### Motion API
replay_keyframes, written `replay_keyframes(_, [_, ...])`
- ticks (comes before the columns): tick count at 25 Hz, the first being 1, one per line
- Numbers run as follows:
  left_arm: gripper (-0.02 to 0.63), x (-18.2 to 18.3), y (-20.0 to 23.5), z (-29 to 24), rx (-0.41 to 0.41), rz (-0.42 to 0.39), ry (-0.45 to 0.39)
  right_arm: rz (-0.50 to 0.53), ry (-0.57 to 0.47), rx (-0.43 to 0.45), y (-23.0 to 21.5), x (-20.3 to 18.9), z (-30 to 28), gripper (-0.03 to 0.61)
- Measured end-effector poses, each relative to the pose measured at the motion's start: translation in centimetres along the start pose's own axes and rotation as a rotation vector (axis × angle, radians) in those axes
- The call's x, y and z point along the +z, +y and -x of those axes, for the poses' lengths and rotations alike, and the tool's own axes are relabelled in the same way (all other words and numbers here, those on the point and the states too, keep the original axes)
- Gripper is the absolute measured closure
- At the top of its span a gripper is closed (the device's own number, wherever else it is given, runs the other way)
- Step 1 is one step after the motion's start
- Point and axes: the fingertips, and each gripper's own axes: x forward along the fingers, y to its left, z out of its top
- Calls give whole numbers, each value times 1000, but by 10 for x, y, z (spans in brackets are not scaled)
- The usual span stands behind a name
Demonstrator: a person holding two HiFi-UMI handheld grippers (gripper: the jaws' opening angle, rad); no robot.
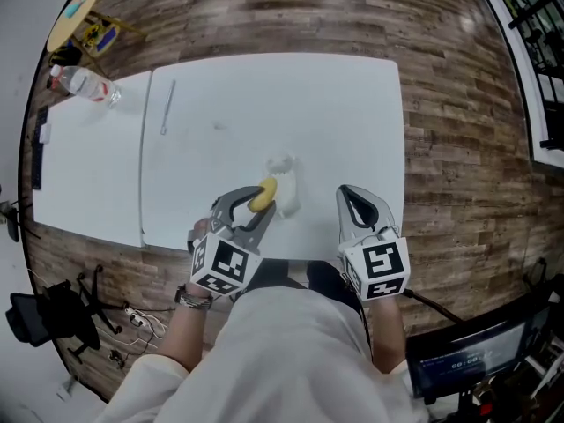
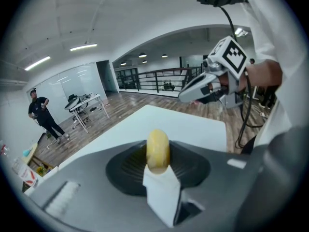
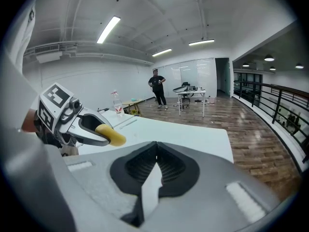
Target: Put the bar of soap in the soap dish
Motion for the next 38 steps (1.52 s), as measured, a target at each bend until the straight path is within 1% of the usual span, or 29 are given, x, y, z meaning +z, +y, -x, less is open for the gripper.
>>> replay_keyframes(4, [482, -9, -1, -7, -22, -50, 36, -10, 16, -5, 2, -4, -4, 575])
replay_keyframes(11, [482, -21, -13, -17, -100, -82, 71, -23, 29, -23, -1, -10, -3, 575])
replay_keyframes(18, [482, -39, -26, -29, -211, -123, 140, -39, 42, -37, 1, -14, 0, 575])
replay_keyframes(21, [481, -45, -32, -33, -249, -162, 167, -47, 46, -45, 1, -17, 1, 575])
replay_keyframes(24, [482, -46, -35, -36, -268, -189, 179, -54, 50, -56, -1, -20, 3, 575])
replay_keyframes(27, [482, -48, -38, -40, -295, -195, 196, -57, 53, -64, -2, -21, 5, 575])
replay_keyframes(29, [481, -50, -40, -42, -311, -218, 214, -59, 52, -67, -2, -22, 6, 575])
replay_keyframes(31, [480, -53, -41, -43, -319, -244, 230, -61, 52, -68, -2, -22, 6, 575])
replay_keyframes(38, [480, -55, -41, -47, -331, -287, 266, -61, 58, -78, -3, -24, 7, 575])
